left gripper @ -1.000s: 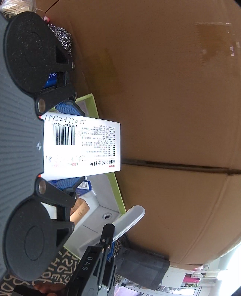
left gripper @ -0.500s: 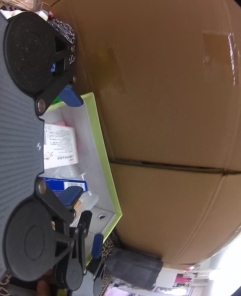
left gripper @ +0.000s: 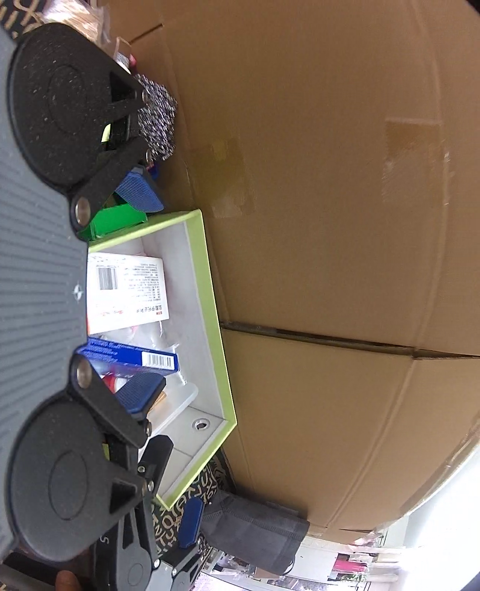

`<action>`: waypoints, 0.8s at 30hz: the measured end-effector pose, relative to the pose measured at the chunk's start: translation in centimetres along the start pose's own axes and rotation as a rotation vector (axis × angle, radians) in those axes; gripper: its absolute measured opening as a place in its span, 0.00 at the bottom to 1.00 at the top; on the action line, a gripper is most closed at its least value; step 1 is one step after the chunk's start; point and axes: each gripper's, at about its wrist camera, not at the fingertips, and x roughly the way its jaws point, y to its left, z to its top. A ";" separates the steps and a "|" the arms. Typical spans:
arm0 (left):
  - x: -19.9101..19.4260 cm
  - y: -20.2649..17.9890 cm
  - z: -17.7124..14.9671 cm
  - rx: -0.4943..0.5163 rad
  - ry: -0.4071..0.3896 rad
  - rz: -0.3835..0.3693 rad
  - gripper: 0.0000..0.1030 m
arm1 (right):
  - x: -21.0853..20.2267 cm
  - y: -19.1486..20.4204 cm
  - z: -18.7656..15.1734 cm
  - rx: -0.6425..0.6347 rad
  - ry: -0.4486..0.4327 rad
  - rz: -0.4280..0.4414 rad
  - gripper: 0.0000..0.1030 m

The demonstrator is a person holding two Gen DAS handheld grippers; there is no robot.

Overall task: Organize objects
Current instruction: 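Move both tools back toward the remaining items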

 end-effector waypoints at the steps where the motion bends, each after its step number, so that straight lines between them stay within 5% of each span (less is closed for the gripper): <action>1: -0.8 0.1 0.0 -0.004 -0.003 0.002 0.94 | -0.4 0.2 0.1 0.002 -0.004 0.006 1.00; 10: -6.4 1.3 -1.1 -0.059 -0.034 -0.024 0.94 | -4.7 2.8 0.0 -0.006 -0.026 0.044 1.00; 24: -13.6 7.9 -9.0 -0.173 -0.005 0.105 0.94 | -8.3 11.0 -3.2 -0.061 0.038 0.190 1.00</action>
